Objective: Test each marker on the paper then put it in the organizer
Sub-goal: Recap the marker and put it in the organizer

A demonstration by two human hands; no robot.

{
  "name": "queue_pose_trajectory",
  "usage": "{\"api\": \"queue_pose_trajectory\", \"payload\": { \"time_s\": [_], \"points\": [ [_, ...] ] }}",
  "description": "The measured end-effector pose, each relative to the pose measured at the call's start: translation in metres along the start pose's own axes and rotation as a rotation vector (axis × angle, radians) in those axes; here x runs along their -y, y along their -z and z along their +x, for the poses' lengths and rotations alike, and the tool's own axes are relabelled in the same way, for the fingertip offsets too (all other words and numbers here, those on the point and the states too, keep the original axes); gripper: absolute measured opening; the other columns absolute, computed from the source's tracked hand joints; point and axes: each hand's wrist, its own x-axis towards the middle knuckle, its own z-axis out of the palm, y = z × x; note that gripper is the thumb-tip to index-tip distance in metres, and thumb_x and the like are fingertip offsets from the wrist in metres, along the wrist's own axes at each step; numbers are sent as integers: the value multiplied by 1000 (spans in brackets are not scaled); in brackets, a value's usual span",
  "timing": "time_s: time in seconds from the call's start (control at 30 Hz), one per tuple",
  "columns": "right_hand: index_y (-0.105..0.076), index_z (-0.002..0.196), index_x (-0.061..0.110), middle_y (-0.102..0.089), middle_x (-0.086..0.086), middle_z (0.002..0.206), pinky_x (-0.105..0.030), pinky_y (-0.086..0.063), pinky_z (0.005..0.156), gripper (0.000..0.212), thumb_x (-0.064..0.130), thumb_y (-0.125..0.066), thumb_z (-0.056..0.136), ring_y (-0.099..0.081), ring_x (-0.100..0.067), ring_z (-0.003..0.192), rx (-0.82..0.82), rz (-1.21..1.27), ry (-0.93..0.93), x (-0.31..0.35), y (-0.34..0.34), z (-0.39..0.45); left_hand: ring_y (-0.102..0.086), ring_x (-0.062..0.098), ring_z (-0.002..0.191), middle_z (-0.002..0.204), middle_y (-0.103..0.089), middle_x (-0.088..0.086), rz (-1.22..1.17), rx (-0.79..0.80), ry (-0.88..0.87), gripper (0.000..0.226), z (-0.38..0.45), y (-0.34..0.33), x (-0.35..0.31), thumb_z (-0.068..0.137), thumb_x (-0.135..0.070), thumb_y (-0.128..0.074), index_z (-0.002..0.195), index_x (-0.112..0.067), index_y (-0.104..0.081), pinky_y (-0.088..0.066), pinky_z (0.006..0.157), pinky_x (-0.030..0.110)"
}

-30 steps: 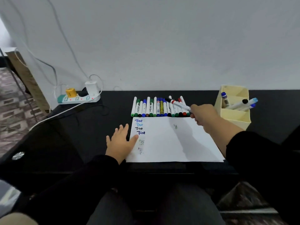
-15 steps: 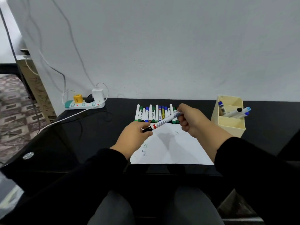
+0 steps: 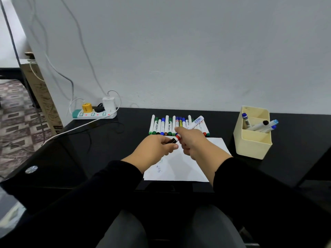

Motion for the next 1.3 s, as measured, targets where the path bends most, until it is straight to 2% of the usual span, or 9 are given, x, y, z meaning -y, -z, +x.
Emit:
{"api": "queue_pose_trajectory", "payload": {
  "time_s": [0.13,0.27,0.43,0.63,0.8,0.87,1.0,1.1,1.3],
  "points": [
    [-42,68,12,-32,-2,48,-20,-23,38,26,19,-49,91,-23,-12,40,55,-6,66,-3,1,5,-59,11,73,83,-67,2,-26,40,48,22,-2,5,-6,92,-29,-57,94,-10,-69,-52,77,26],
    [-43,67,12,-35,2,38,-22,-25,40,27,19,-51,92,-26,-10,37,157,65,124,-9,0,10,-59,7,62,72,-64,-2,-299,132,125,19,-7,8,-3,94,-26,-56,88,-12,-67,-52,67,19],
    [-44,66,13,-36,3,39,-21,-25,40,27,17,-51,91,-27,-11,40,165,46,94,-12,-10,11,-59,9,63,71,-63,-1,-425,146,238,22,-7,10,5,93,-28,-56,88,-10,-67,-51,68,21],
    [-42,70,12,-35,-3,55,-20,-22,41,19,15,-45,88,-25,-13,47,55,-61,24,-4,-29,12,-58,12,75,81,-63,0,33,-64,146,29,-6,8,5,96,-30,-49,98,-8,-68,-51,85,32],
    [-41,68,12,-34,-2,52,-20,-24,40,21,13,-47,88,-26,-11,44,136,-26,31,-1,-34,14,-57,8,61,70,-60,0,-365,35,228,25,-9,19,12,95,-29,-53,85,-10,-66,-52,67,19],
    [-42,68,12,-36,-2,54,-21,-25,41,20,14,-47,88,-27,-11,46,119,-36,6,-3,-41,18,-55,8,60,69,-59,-1,-273,-3,214,26,-8,18,13,96,-28,-52,86,-10,-66,-51,66,19],
    [-46,81,8,-42,-2,68,-20,-30,44,14,15,-48,93,-32,-9,53,-48,30,-53,-5,-23,40,-57,16,78,87,-63,0,314,-105,62,26,-17,20,21,96,-30,-49,105,-14,-67,-42,67,26],
    [-44,73,11,-37,-1,60,-19,-27,42,21,17,-49,93,-27,-10,48,-94,53,-111,-8,-3,49,-57,15,103,117,-63,-2,260,-172,120,35,-23,31,31,95,-35,-49,126,-21,-58,-40,79,24],
    [-52,70,11,-43,-1,56,-19,-26,42,30,31,-59,92,-26,-9,47,20,137,-82,-19,-25,41,-49,8,87,106,-63,-1,281,-152,145,31,-11,30,41,94,-34,-52,120,-21,-62,-36,76,22]
  ]
}}
